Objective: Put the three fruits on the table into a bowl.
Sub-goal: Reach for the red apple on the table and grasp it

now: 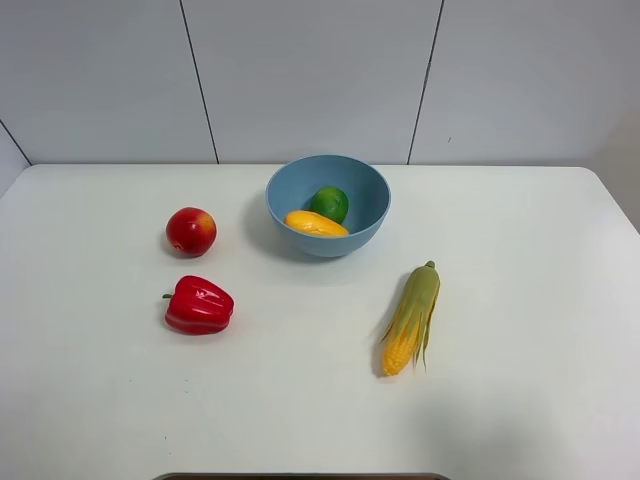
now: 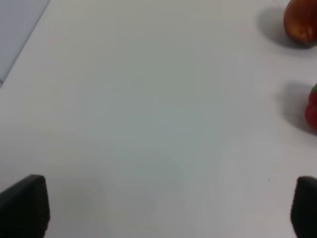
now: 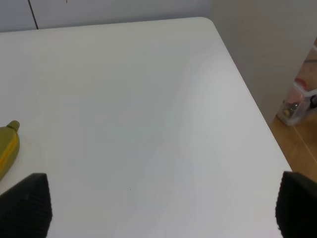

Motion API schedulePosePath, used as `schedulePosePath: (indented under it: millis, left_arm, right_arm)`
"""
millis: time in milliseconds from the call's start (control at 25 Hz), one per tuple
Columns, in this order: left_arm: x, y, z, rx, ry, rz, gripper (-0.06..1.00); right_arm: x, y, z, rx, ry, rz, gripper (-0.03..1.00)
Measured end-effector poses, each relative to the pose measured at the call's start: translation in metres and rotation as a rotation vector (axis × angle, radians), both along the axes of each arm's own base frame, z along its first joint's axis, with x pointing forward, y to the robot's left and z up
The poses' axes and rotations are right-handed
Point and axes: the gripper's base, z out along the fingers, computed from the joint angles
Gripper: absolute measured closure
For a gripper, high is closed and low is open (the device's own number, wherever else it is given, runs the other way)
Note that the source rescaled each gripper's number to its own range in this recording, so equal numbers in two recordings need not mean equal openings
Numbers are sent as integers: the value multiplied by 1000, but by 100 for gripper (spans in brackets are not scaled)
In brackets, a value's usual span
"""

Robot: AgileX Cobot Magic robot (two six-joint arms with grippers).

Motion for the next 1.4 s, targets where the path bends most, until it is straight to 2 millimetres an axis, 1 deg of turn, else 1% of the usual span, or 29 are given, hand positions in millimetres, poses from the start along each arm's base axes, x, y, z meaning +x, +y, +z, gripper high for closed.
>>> schedulePosePath:
  millis: [1160,1280,1320,1400]
  left_arm:
    - [1,0,1,1,-13,0,-6]
    - [5,0,8,10,-71,-4,-6]
    - [8,1,12,13,-71,-3,-6]
    - [19,1,20,13,-15,-7,-6]
  right_arm:
    - [0,0,0,0,0,0,22]
    - [0,0,0,0,0,0,22]
    - [0,0,0,0,0,0,22]
    - [0,0,0,1,0,0,22]
